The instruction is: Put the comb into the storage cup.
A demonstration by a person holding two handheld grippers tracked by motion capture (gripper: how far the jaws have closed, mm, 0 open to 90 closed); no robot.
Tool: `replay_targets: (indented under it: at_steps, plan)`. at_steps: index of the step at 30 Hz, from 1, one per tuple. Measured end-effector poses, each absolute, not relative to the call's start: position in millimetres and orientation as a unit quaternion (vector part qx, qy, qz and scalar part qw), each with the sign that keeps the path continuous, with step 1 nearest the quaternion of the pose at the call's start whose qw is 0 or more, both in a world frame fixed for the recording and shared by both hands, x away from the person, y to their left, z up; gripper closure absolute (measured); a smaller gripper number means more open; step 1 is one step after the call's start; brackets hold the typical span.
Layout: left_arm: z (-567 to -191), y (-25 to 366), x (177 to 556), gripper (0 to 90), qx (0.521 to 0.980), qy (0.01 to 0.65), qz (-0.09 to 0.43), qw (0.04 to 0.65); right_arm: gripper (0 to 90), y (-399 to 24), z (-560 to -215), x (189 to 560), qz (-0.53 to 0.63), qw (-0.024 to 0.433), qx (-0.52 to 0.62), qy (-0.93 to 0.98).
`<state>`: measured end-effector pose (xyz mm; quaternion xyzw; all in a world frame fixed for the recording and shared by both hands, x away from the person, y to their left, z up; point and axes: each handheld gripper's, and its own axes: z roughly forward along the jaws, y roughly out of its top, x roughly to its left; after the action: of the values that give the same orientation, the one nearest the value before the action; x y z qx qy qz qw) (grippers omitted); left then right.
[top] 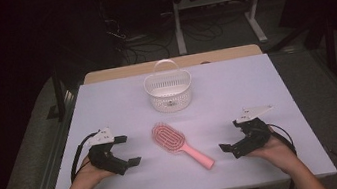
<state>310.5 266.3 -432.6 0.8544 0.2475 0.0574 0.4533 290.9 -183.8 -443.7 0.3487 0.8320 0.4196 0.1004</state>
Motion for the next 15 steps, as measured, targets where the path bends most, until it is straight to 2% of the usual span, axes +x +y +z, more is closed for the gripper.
replay_targets:
  at_steps: [15]
  plan:
    - [-433.7, 265.8, 311.7, 0.0, 0.854, 0.253, 0.057, 0.451, 0.0, -182.7, -440.2, 293.3, 0.421, 0.092, 0.35, 0.832]
